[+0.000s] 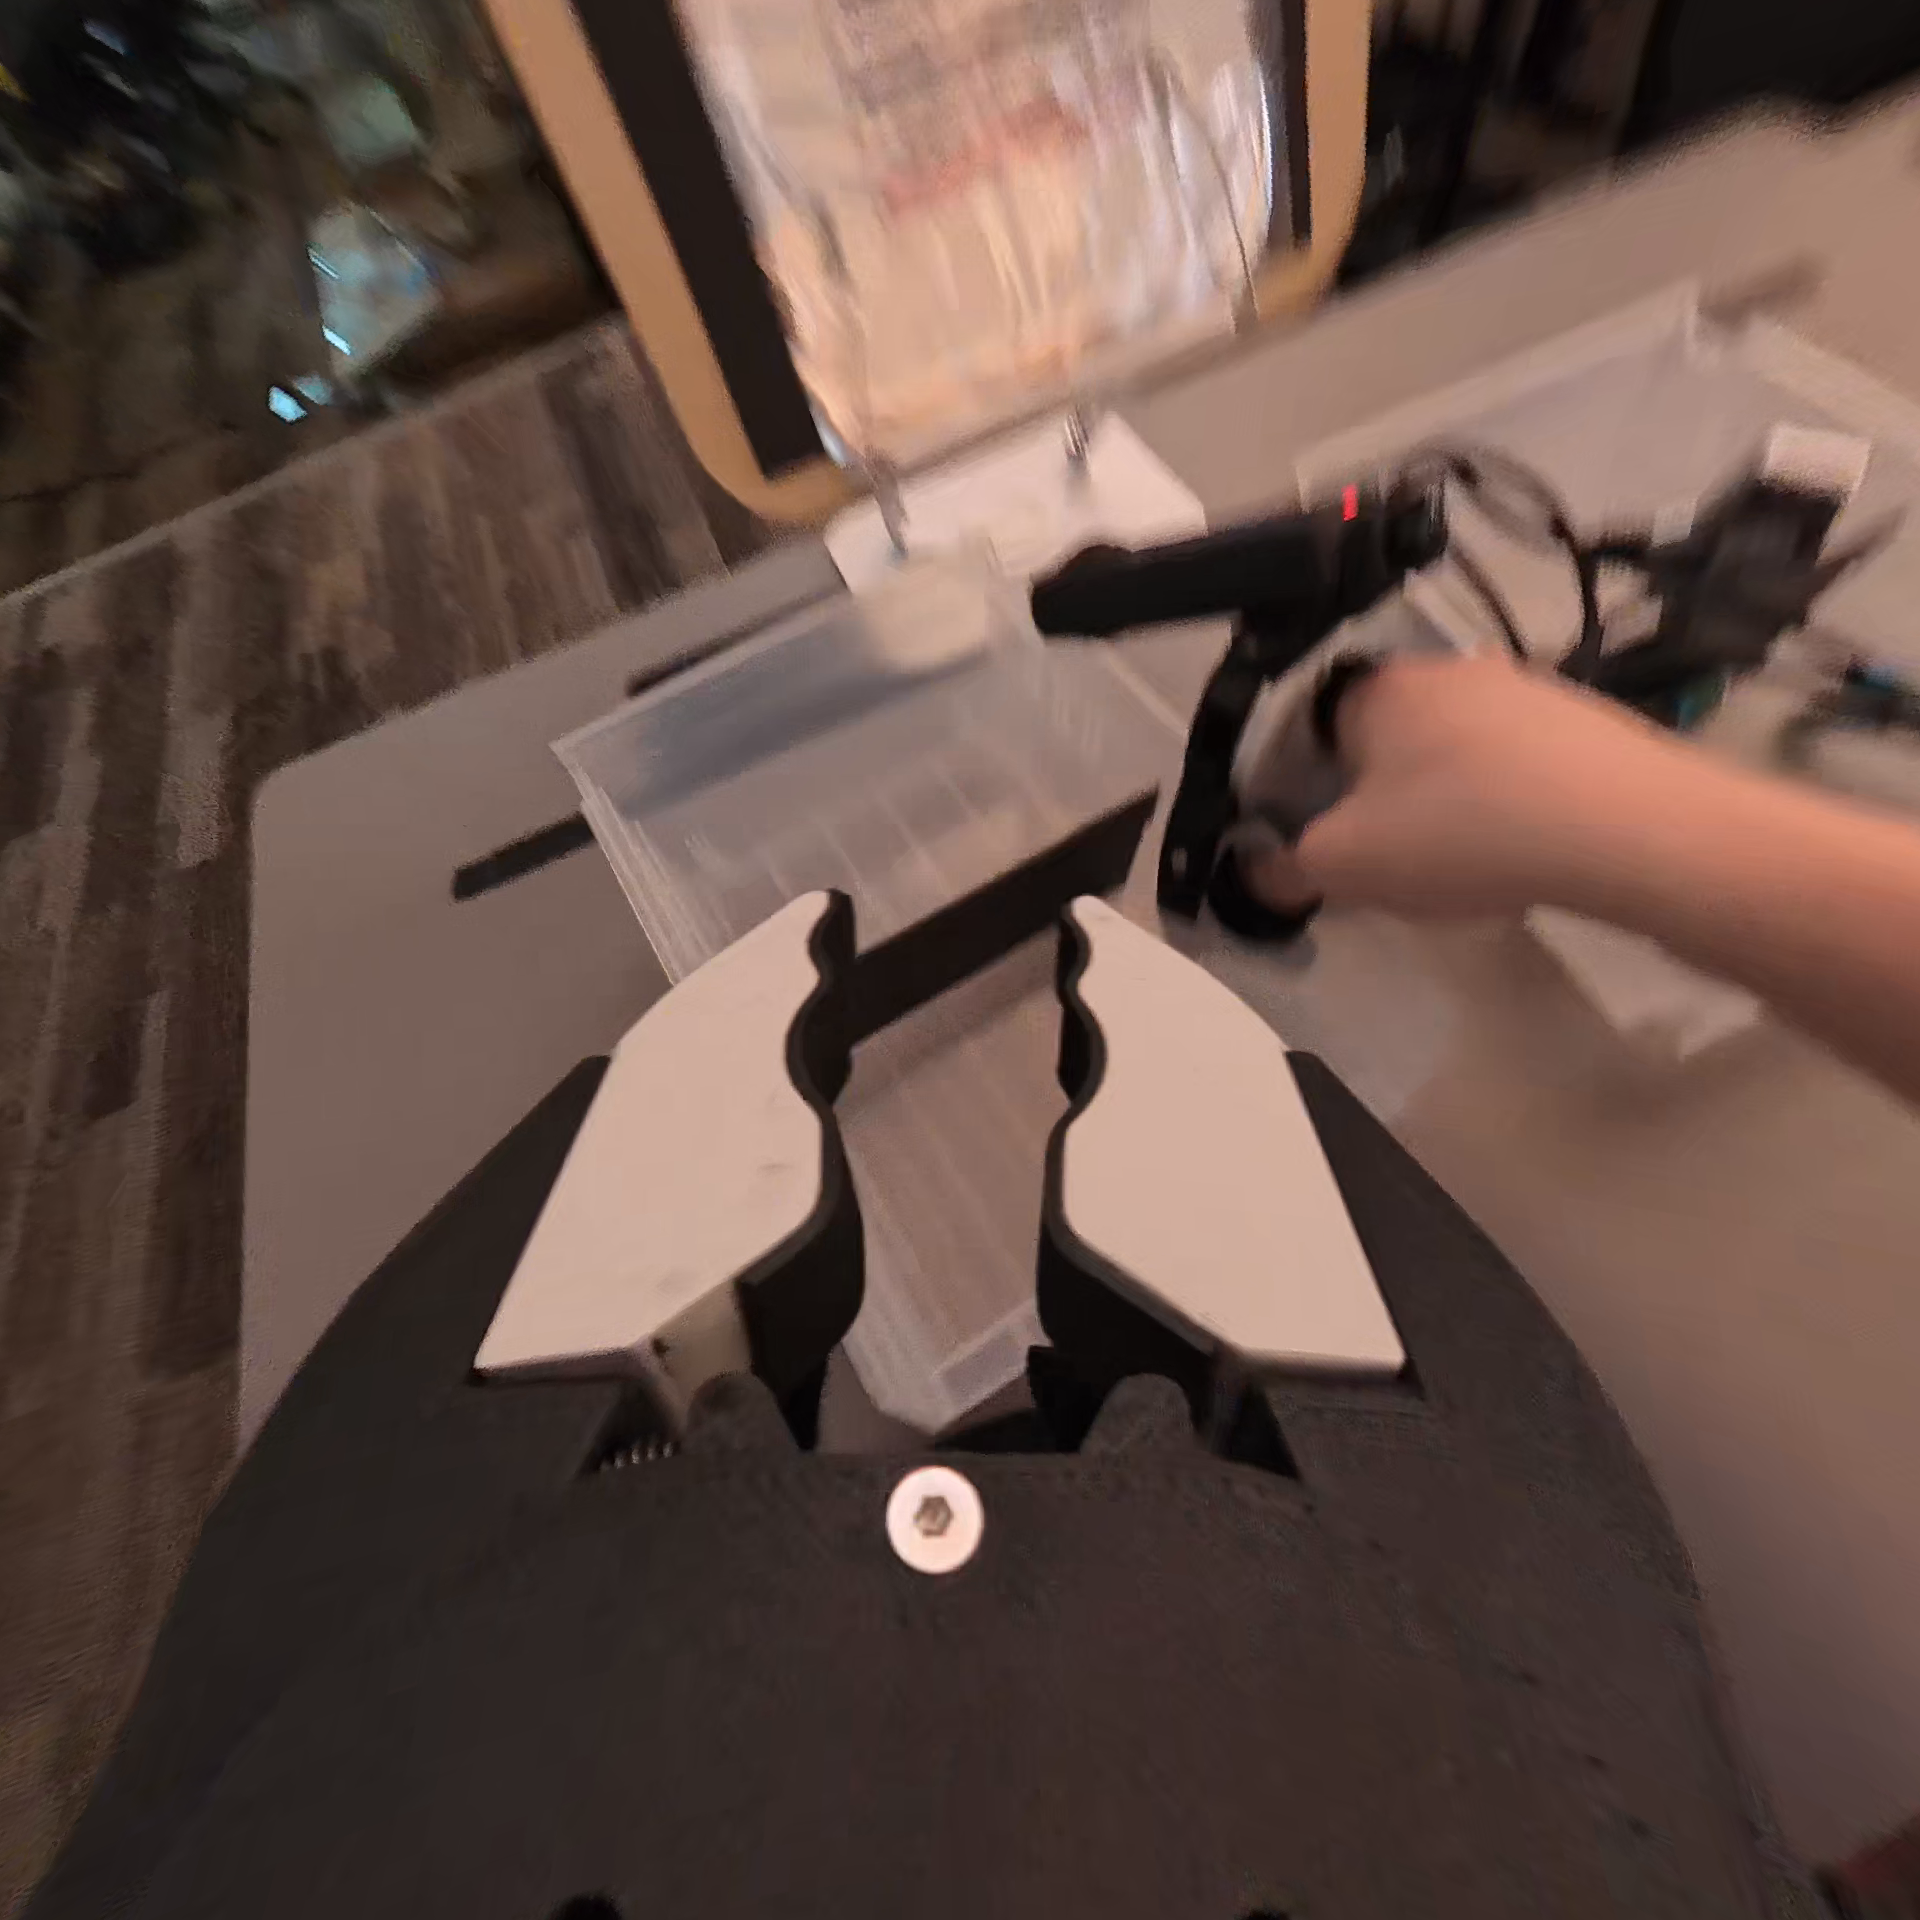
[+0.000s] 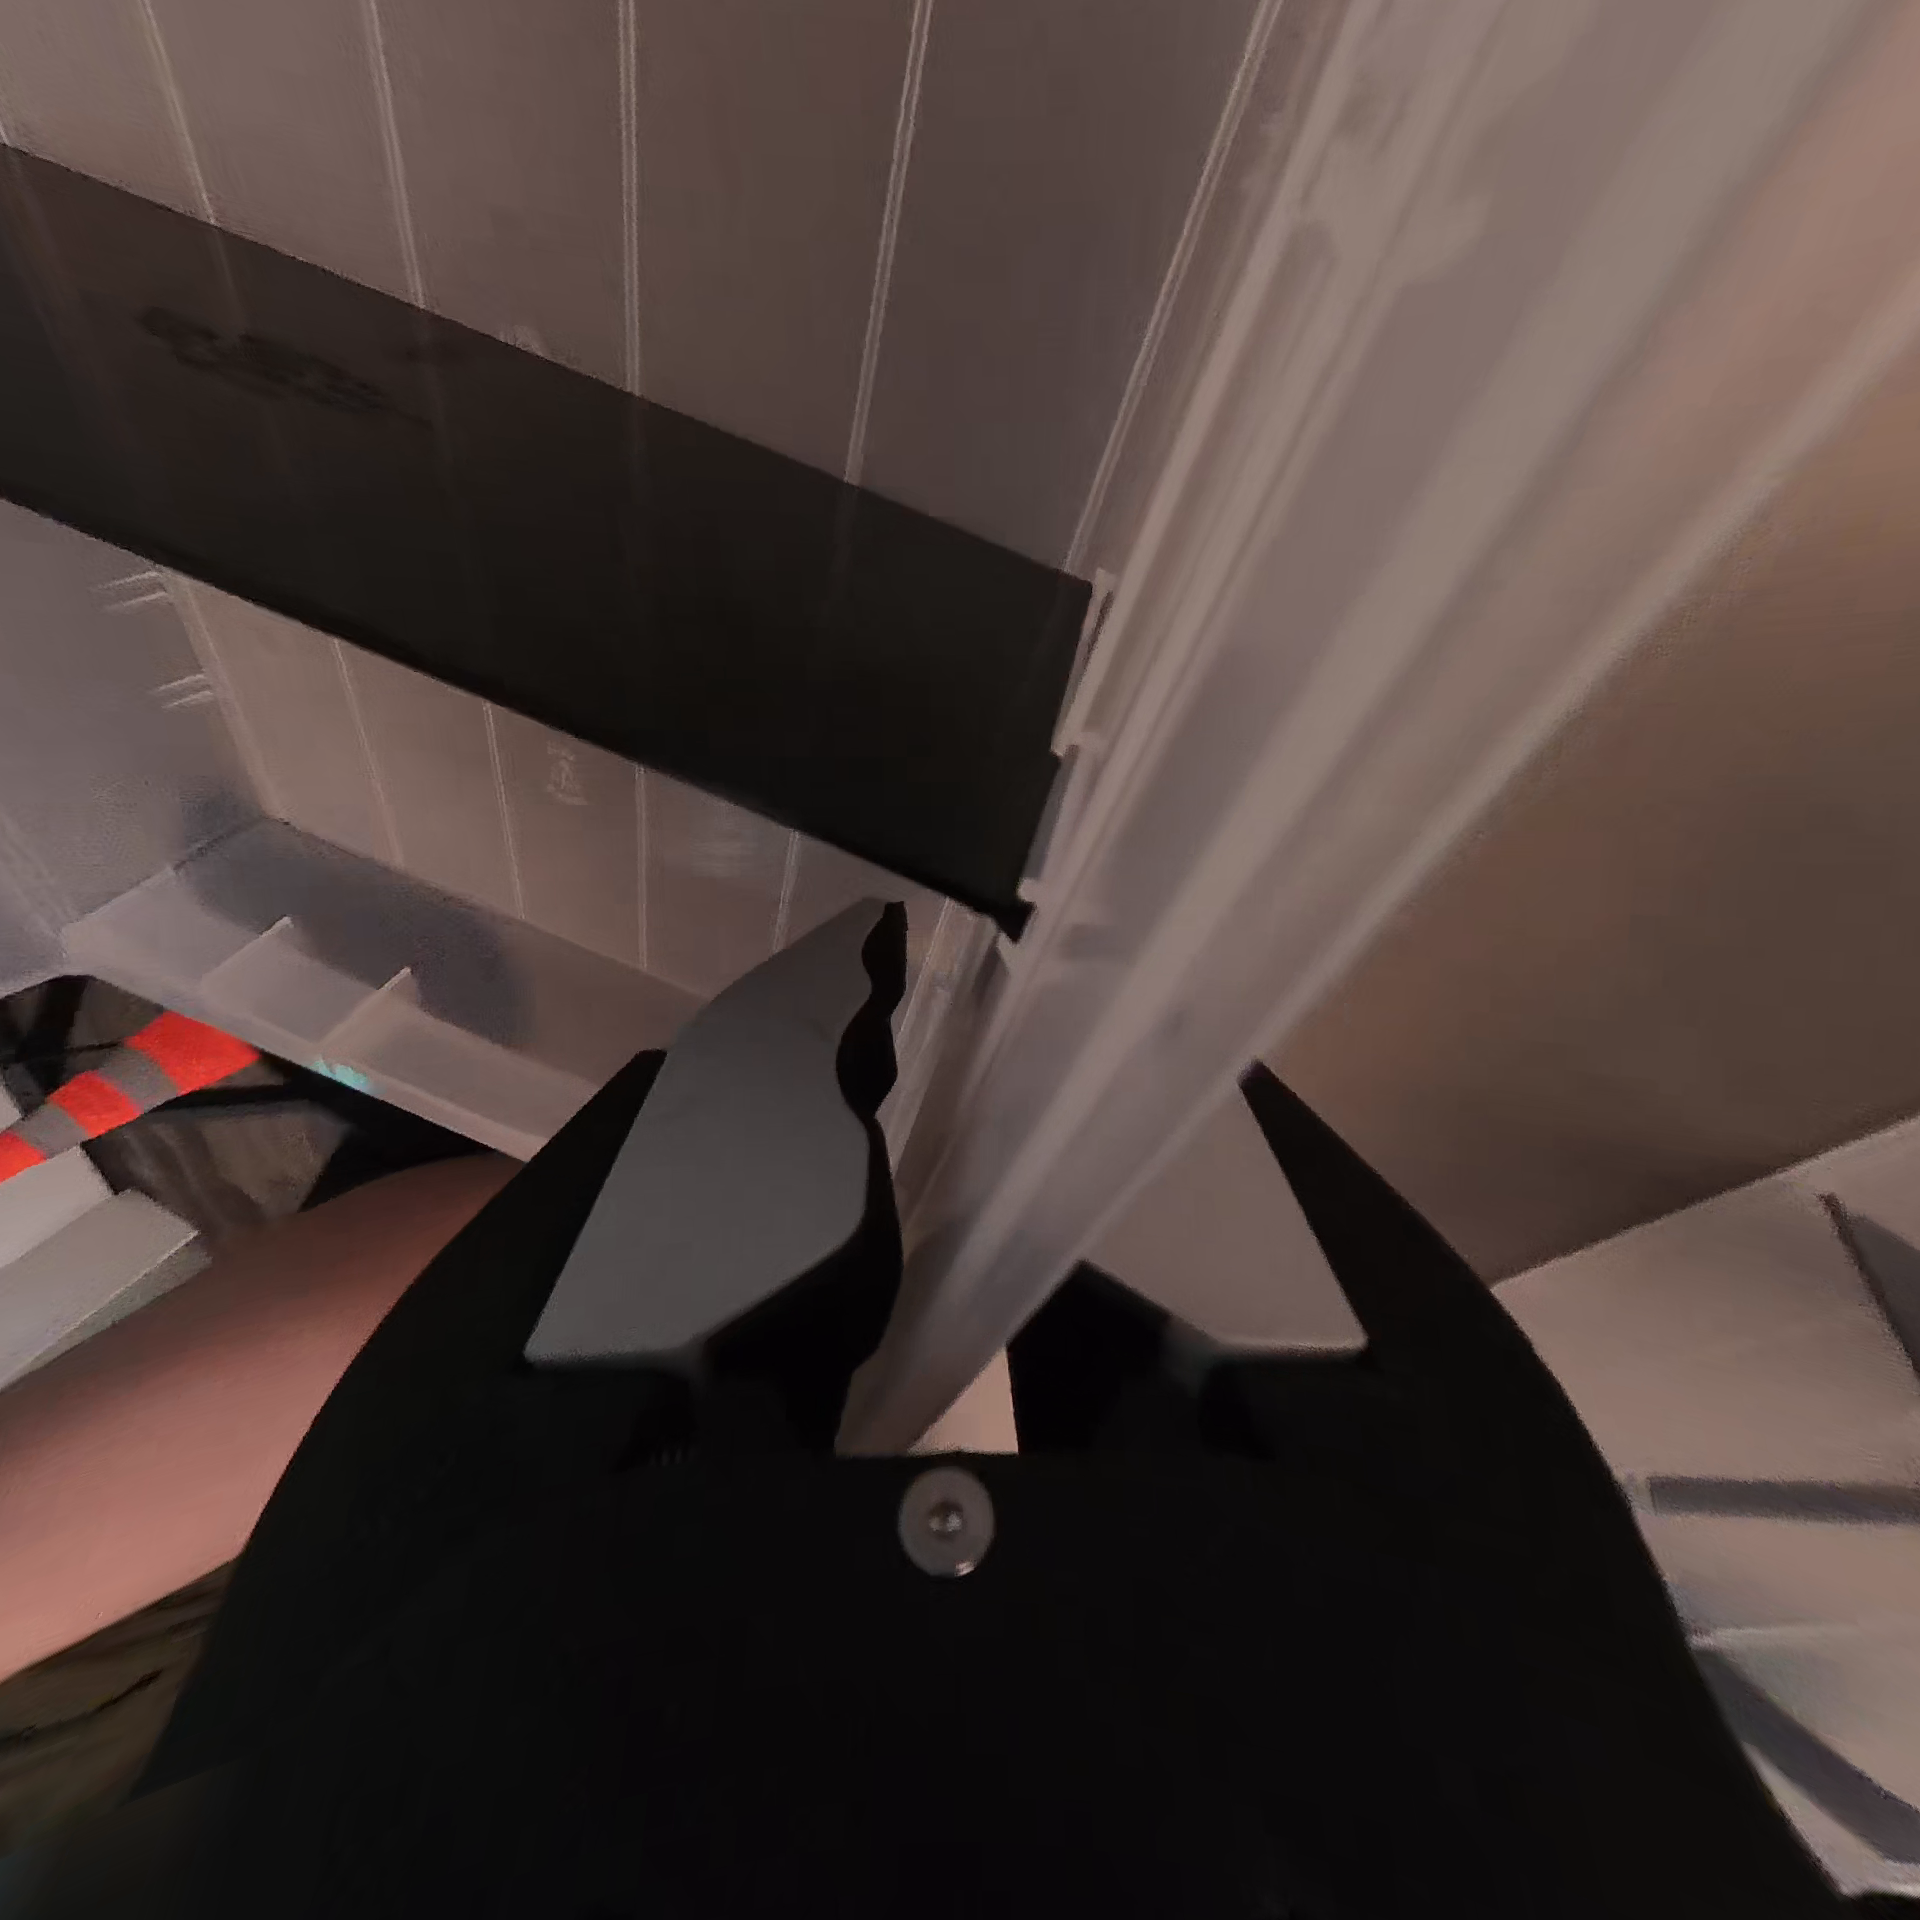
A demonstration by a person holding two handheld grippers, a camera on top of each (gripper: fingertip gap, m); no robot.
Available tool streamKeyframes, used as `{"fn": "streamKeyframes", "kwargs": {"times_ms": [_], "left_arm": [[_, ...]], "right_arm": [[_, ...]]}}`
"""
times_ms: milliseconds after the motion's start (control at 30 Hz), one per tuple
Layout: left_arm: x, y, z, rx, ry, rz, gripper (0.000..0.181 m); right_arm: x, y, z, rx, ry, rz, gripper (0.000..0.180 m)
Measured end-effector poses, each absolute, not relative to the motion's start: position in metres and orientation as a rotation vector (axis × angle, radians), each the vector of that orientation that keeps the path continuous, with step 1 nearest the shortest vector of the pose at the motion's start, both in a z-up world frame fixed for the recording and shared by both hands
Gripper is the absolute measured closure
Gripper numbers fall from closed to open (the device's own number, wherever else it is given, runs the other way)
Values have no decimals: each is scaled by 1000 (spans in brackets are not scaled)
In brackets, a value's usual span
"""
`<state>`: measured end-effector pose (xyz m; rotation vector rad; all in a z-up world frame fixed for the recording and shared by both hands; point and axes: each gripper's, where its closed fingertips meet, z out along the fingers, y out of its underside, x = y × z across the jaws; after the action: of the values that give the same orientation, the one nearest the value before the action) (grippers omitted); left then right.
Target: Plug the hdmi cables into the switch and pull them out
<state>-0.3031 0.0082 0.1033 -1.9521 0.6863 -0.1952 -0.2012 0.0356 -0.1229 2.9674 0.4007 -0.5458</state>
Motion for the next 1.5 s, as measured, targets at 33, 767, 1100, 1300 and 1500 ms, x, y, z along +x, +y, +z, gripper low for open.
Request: {"fn": "streamKeyframes", "kwargs": {"times_ms": [33, 767, 1100, 1300, 1500], "left_arm": [[-308, 6, 123, -1882, 587, -246, 138], [-174, 54, 58, -2100, 667, -976, 96], [-59, 62, -45, -2333, 810, -1051, 112], [-45, 50, -77, -2404, 934, -978, 120], [-38, 37, -69, -2333, 1081, -990, 160]], "right_arm": [[-208, 36, -116, 2954, 397, -602, 164], [183, -56, 71, 3222, -382, -541, 165], [310, -155, -48, 3052, -682, -467, 166], [315, -167, -77, 3002, -658, -713, 168], [333, -181, -92, 3003, -614, -651, 168]]}}
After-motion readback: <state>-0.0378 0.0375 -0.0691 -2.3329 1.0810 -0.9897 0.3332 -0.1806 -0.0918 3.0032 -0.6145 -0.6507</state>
